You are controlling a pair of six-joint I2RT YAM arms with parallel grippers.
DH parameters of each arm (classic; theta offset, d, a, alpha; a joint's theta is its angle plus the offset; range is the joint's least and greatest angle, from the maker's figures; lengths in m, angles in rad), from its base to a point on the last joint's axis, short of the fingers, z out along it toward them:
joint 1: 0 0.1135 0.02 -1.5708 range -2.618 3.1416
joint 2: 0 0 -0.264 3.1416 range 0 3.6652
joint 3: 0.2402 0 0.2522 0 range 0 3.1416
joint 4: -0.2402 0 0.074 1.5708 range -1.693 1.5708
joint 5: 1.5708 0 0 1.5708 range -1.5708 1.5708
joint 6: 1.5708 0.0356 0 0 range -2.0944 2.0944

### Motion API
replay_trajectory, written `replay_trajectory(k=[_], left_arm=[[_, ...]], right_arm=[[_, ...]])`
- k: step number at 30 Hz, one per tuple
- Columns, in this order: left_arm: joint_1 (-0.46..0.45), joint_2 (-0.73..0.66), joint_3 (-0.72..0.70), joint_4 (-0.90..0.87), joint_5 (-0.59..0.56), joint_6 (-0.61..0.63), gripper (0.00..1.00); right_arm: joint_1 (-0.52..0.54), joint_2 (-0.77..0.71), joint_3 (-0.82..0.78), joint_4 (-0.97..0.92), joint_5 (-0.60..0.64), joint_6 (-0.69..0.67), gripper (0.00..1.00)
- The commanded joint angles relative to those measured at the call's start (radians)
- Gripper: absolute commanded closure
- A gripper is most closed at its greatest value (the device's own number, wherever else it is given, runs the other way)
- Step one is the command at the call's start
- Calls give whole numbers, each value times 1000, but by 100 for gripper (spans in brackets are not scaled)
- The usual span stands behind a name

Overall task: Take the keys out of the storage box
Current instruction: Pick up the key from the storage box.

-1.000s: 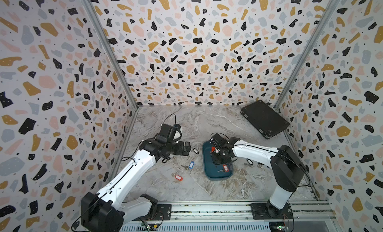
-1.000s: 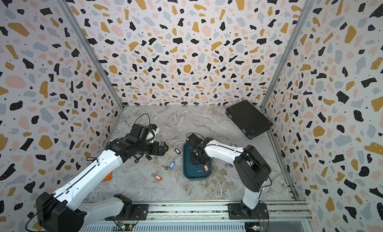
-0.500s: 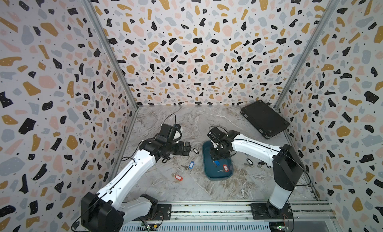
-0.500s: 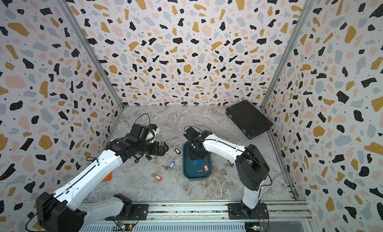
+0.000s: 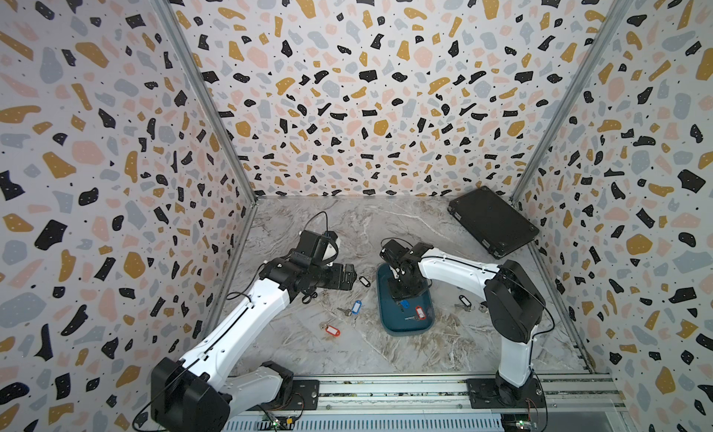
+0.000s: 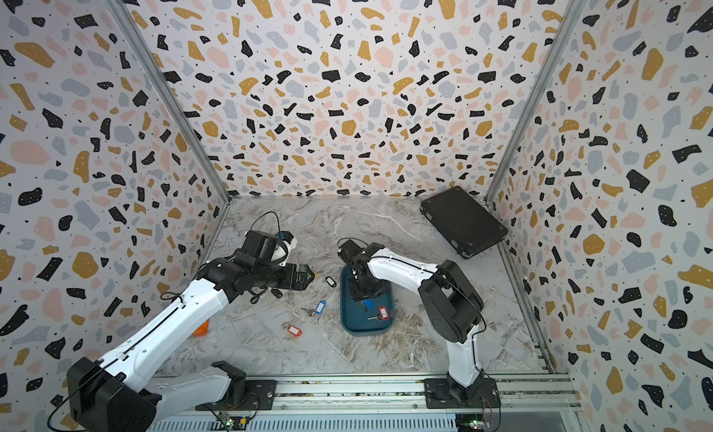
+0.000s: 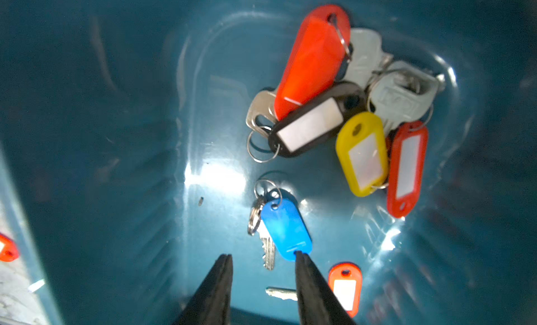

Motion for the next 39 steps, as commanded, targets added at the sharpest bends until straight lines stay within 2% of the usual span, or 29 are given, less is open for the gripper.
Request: replay_trajectory(k=[1, 7, 9, 14, 17, 20, 25, 29, 33, 36, 39], left_arm=[[1, 4, -2, 23, 20, 1, 0], [0, 3, 0, 21, 12, 1, 0], [0, -3, -2, 20, 11, 1, 0], [-1, -11, -5, 25, 8, 1, 0], [0, -10, -3, 23, 8, 2, 0], [0, -15, -3, 22, 0, 1, 0], [1, -30, -9, 27, -5, 2, 0], [-1, -30, -9, 27, -5, 2, 0], [-1, -37, -9, 24, -8, 1, 0], [-1, -39, -10, 26, -5, 1, 0], [-1, -36, -11, 27, -2, 1, 0]], right_arm=[[6, 13, 47, -38, 13, -11, 59], [13, 80, 109, -84, 37, -33, 59], [16, 95, 123, -92, 50, -34, 62], [21, 113, 143, -128, 94, -35, 82], [21, 107, 149, -152, 121, -35, 100], [21, 82, 170, -199, 151, -40, 100], [7, -76, 183, -231, 202, -48, 100], [-73, -205, 205, -279, 199, -73, 100], [-221, -296, 184, -305, 205, -129, 100], [-335, -301, 146, -306, 186, -177, 100], [-401, -250, 124, -302, 167, -222, 100]])
